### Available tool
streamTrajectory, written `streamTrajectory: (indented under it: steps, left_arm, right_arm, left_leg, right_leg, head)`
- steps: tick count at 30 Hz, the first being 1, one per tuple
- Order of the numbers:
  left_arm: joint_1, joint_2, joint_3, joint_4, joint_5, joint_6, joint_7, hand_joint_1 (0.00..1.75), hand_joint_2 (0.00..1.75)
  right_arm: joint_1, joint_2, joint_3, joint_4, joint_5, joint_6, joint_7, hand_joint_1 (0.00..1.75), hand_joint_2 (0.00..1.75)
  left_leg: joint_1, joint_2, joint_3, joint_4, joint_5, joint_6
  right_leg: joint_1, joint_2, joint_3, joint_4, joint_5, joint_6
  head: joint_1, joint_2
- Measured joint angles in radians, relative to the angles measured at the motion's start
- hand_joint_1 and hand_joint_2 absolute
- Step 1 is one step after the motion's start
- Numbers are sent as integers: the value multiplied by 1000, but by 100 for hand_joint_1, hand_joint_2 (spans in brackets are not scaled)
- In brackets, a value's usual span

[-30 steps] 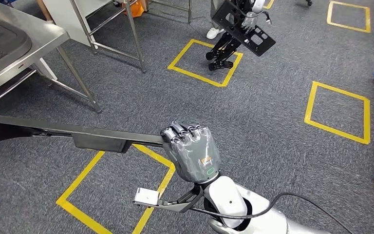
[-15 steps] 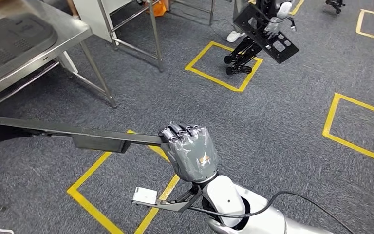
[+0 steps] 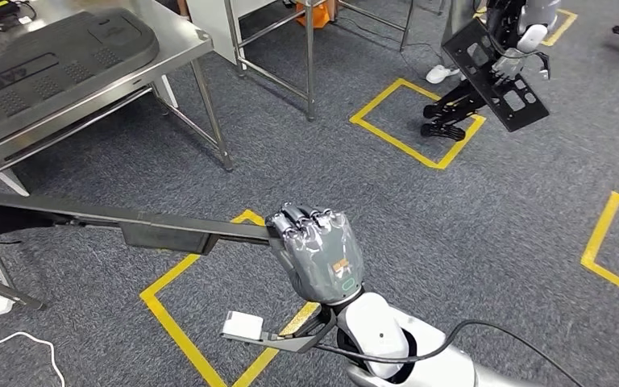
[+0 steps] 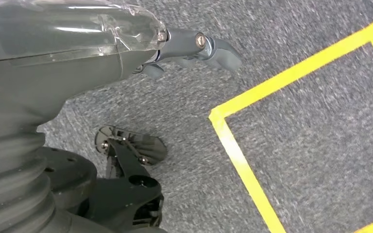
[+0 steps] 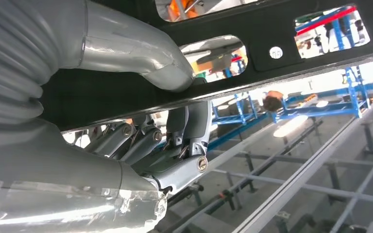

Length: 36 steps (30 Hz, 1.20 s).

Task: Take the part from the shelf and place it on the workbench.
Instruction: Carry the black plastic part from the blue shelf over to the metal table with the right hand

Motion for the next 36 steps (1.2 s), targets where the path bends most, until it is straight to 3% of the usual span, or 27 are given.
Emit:
streamTrajectory:
  steps: [2,4,6,8,9,10,12,14,16,19,21,23,25,26,27,29,30,32,34,36]
  left_arm:
    - [1,0,0,0,0,0,0,0,175]
    - [2,2,0,0,0,0,0,0,175]
    - [1,3,0,0,-2,0,0,0,175]
    - [0,3,0,0,-3,0,1,0,175]
    - [1,3,0,0,-4,0,1,0,175]
    - [2,3,0,0,-4,0,1,0,175]
    - [3,3,1,0,-4,0,1,0,175]
    - [3,3,1,0,-5,0,1,0,175]
    - [2,3,1,0,-6,0,1,0,175]
    - [5,4,1,0,-6,0,1,0,175]
    - [4,5,1,0,-6,2,1,0,175]
    - [2,5,1,0,-6,3,1,0,175]
    - [1,5,1,0,-6,4,1,0,175]
    - [2,5,1,0,-6,4,1,0,175]
    - [2,5,1,0,-6,4,1,0,175]
    - [1,5,1,0,-6,5,1,0,175]
    - [0,5,1,0,-7,5,1,0,175]
    - [1,5,1,0,-7,5,1,0,175]
    - [4,6,1,0,-7,5,1,0,175]
    - [4,8,1,0,-8,5,1,0,175]
  right_arm:
    - [1,0,0,0,0,0,-1,175,175]
    - [0,0,0,0,0,0,-1,175,175]
    - [-1,1,0,0,0,0,-1,175,175]
    - [0,1,0,0,1,0,-2,175,175]
    - [0,1,0,0,1,0,-2,175,175]
    - [1,1,0,0,1,0,-3,175,175]
    - [1,1,0,1,0,0,-4,175,175]
    - [0,1,0,1,0,-1,-4,175,175]
    - [-1,1,0,1,0,-1,-4,175,175]
    - [-1,1,0,1,0,-1,-4,175,175]
    - [-3,1,0,2,-1,-3,-4,175,175]
    - [-3,1,0,3,-2,-4,-5,175,175]
    - [0,1,0,4,-3,-5,-4,175,175]
    - [1,1,0,6,-3,-5,-4,175,175]
    - [1,1,0,6,-3,-5,-4,175,175]
    - [0,1,0,7,-4,-5,-4,175,175]
    - [0,1,0,7,-4,-6,-4,175,175]
    - [1,1,0,8,-5,-7,-4,175,175]
    - [1,0,0,8,-6,-7,-3,175,175]
    - [1,1,0,8,-6,-8,-1,175,175]
  left_leg:
    - [1,-10,-5,2,0,-8]
    - [1,5,-8,17,-12,-18]
    - [0,44,-42,98,-58,-29]
    - [3,69,-105,226,-113,-36]
    - [5,73,-129,270,-124,-38]
    - [6,75,-136,279,-115,-38]
    - [5,86,-95,186,-48,-33]
    - [-3,119,-34,56,5,-20]
    - [-14,140,-15,6,10,-9]
    - [-14,120,-11,-6,11,3]
    - [-7,104,1,-21,15,14]
    - [-5,87,5,-24,16,20]
    - [-6,66,5,-22,15,23]
    - [-6,54,6,-21,14,23]
    - [-6,42,6,-18,13,23]
    - [-6,19,4,-8,7,16]
    - [-6,8,0,-2,4,12]
    - [-4,-7,-9,5,2,2]
    - [-2,-13,-11,8,-1,-8]
    - [-3,18,-27,52,-28,-21]
  right_leg:
    - [3,-6,0,-3,-2,-9]
    - [2,-21,4,-7,0,-19]
    - [1,-40,10,-11,-1,-28]
    - [3,-60,14,-11,-5,-34]
    - [4,-70,15,-11,-8,-35]
    - [4,-79,17,-11,-10,-35]
    - [5,-97,25,-11,-16,-32]
    - [7,-113,33,-12,-23,-27]
    - [9,-125,37,-13,-27,-19]
    - [9,-136,46,-13,-35,-4]
    - [7,-99,33,30,-65,5]
    - [6,-56,-26,146,-120,7]
    - [6,-45,-83,241,-143,7]
    - [6,-43,-89,240,-125,7]
    - [5,-39,-77,201,-90,6]
    - [2,-11,-29,75,-19,3]
    - [0,5,-11,29,-2,2]
    - [1,21,-1,-1,-1,-2]
    - [2,4,3,-6,1,-12]
    - [-1,-16,11,-13,2,-22]
  head:
    - [-1,0]
    - [-4,0]
    - [-12,0]
    - [-16,0]
    - [-17,0]
    - [-18,0]
    - [-19,0]
    - [-20,0]
    - [-19,0]
    - [-19,0]
    - [-17,0]
    - [-13,0]
    - [-10,0]
    - [-10,0]
    - [-9,0]
    - [-6,0]
    - [-6,0]
    - [-6,0]
    - [-6,0]
    - [-12,0]
